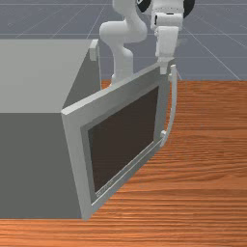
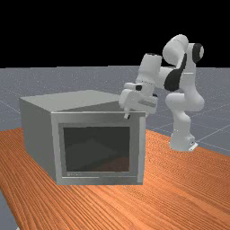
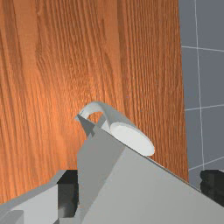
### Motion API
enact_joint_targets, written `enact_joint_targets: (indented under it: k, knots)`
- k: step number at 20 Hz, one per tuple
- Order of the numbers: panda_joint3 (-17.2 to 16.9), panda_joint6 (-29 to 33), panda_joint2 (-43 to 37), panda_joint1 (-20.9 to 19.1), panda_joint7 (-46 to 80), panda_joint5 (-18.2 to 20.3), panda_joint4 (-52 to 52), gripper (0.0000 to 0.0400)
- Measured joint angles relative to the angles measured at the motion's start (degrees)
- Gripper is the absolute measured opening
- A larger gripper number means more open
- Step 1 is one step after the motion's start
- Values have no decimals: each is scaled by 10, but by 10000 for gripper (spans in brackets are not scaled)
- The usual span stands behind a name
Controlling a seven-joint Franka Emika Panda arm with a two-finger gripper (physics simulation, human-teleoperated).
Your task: Close the microwave
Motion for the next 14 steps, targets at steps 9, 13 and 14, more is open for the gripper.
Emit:
enact_joint_targets:
  k: [9, 13, 14]
  knots:
    - [-52, 19, -53, 17, -205, 85, -66, 400]
    - [-12, 6, -27, 16, 13, 3, -31, 400]
    - [0, -6, -12, 27, 61, -12, -9, 400]
